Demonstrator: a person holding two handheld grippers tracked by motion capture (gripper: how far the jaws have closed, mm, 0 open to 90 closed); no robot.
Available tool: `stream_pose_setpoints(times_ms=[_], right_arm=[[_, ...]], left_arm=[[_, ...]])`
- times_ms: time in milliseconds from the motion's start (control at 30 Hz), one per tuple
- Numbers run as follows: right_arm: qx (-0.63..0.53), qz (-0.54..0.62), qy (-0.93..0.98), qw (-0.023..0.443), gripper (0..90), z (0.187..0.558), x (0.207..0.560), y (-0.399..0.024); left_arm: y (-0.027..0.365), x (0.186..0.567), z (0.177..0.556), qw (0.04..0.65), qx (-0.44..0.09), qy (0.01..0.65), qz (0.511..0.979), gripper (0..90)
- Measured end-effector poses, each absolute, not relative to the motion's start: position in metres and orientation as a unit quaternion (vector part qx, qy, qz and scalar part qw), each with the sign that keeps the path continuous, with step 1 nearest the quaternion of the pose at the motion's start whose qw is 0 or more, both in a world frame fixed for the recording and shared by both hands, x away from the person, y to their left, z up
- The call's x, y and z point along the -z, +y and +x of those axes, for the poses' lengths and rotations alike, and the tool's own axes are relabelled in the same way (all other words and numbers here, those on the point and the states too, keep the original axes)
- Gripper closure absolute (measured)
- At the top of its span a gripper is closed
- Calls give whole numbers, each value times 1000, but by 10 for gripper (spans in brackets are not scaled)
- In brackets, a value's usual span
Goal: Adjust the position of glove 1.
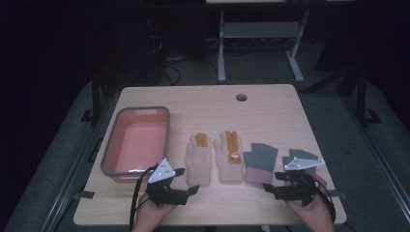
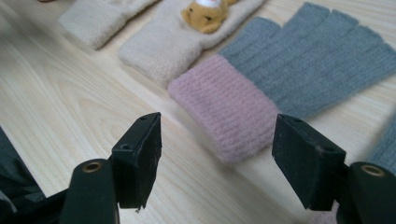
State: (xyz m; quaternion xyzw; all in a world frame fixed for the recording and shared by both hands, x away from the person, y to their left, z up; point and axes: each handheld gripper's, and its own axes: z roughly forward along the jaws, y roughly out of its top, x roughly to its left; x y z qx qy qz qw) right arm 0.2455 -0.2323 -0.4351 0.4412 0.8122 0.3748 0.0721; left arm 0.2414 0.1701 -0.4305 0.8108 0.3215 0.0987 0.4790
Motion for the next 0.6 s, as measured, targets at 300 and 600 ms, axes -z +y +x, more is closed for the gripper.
stream_pose_setpoints(times_ms=[300, 600], right_arm=[[-368, 429, 822, 69, 327, 248, 428, -228], [-358, 402, 839, 74, 326, 260, 408, -214]], left_arm=[[170, 431, 240, 478, -97, 323, 811, 205], [171, 429, 238, 476, -103, 319, 813, 204]])
